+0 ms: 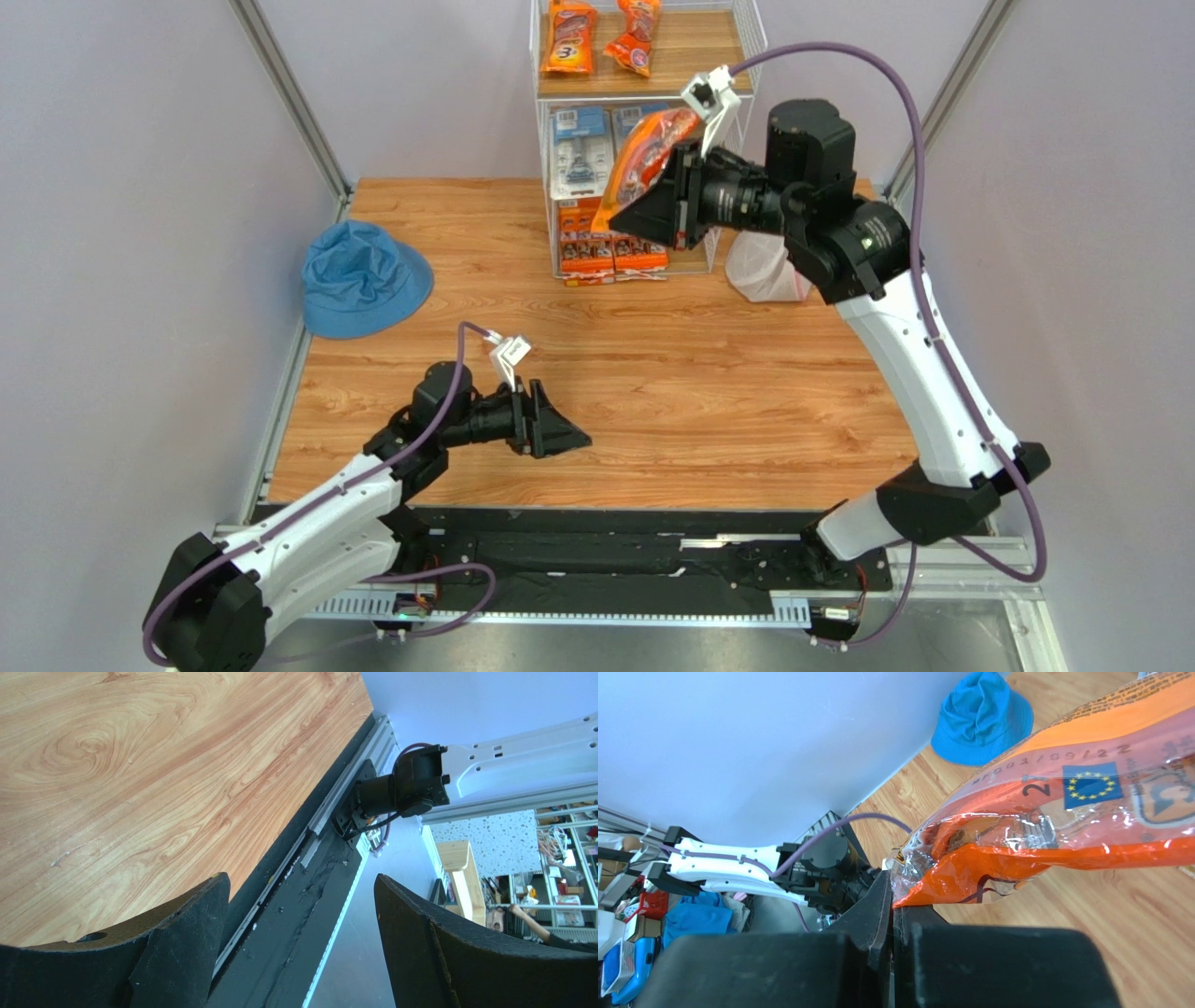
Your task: Place and organize the shaving razors onto the shelf
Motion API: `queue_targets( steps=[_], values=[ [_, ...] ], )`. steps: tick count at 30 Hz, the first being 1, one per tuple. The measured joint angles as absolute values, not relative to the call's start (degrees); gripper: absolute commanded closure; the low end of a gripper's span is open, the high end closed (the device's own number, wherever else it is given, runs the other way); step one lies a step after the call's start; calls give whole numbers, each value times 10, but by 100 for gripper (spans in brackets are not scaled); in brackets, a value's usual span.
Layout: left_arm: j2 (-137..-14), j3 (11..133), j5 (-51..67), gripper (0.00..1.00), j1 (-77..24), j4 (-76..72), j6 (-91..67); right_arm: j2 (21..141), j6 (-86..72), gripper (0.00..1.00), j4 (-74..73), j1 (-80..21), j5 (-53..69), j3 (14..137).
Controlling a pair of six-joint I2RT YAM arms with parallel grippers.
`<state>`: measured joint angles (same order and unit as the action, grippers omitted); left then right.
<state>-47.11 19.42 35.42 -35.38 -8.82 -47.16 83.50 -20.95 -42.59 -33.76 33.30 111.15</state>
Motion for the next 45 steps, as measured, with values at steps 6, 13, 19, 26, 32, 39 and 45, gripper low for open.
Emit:
queue_targets(
  steps=[6, 13, 19, 26, 32, 39, 45],
  values=[
    [-469, 187, 354, 17, -354, -92, -472, 919, -217, 100, -426, -279, 421, 1227],
    [-469, 174, 354, 17, -354, -102, -473, 1007, -329, 100, -320, -207, 537, 1293],
    [-470, 168, 354, 17, -354, -107, -474, 1112, -456, 100, -215, -161, 586, 1393],
    [-473, 161, 354, 17, -354, -119, -476, 1162, -576, 100, -135, -125, 596, 1412],
    [-475, 157, 354, 18, -354, -122, -477, 1159, -602, 100, -122, -106, 584, 1374],
    [-474, 157, 354, 18, -354, -122, -477, 1159, -601, 100, -136, -95, 570, 1335],
    [-468, 157, 354, 18, -354, -122, -477, 1139, -587, 100, -140, -89, 556, 1291]
  ],
)
